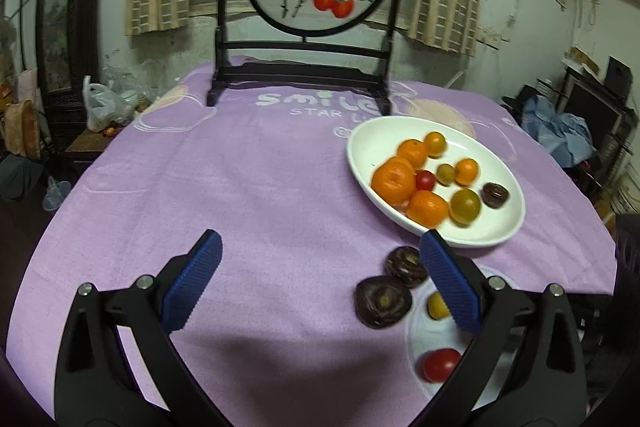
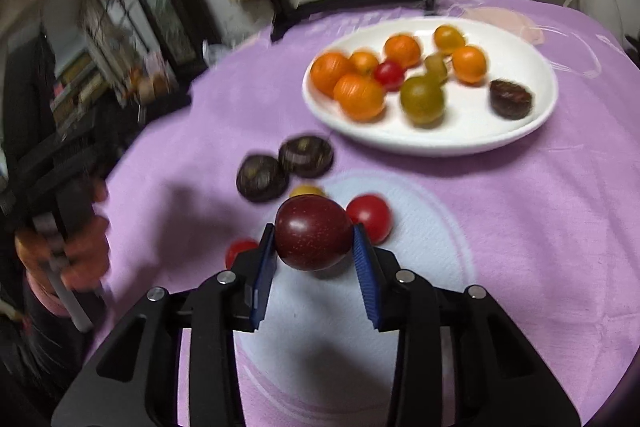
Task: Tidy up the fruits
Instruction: 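Grasp a dark red plum with the right tool while the left grasps a red cherry tomato, then lower the plum and cherry tomato onto the white plate and open both tools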
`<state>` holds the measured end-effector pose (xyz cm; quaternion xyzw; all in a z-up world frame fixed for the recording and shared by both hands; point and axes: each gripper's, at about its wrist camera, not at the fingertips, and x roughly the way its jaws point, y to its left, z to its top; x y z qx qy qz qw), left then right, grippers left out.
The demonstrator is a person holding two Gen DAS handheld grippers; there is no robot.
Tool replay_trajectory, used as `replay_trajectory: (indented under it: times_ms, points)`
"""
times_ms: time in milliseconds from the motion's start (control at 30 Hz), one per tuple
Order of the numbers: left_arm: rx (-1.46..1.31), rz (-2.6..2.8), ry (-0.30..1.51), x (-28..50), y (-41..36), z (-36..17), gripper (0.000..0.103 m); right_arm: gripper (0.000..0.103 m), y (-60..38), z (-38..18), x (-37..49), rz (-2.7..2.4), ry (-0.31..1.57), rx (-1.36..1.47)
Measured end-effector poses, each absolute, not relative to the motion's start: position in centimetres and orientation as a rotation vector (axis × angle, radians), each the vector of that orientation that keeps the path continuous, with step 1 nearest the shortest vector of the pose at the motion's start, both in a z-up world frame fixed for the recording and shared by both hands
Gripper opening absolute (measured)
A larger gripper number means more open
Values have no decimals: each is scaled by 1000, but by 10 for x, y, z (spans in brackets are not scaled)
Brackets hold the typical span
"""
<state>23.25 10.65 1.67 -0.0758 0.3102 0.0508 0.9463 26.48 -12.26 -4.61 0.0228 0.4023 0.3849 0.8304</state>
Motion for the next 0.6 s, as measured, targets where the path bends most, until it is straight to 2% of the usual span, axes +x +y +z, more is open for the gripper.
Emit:
replay_trajectory:
  times_ms: [200, 333, 500, 600]
  points:
    - [-11, -213, 714, 218, 64, 5, 99, 39, -149, -41, 278, 745, 843, 153]
    - [194, -313, 728, 200, 22, -12, 89, 39, -148, -43, 279, 727, 862, 146]
    - [251, -332, 786, 200, 10, -32, 70, 39, -148, -42, 276, 730, 853, 133]
    - [236, -322, 822, 206, 15, -39, 55, 39, -149, -42, 275, 729, 851, 132]
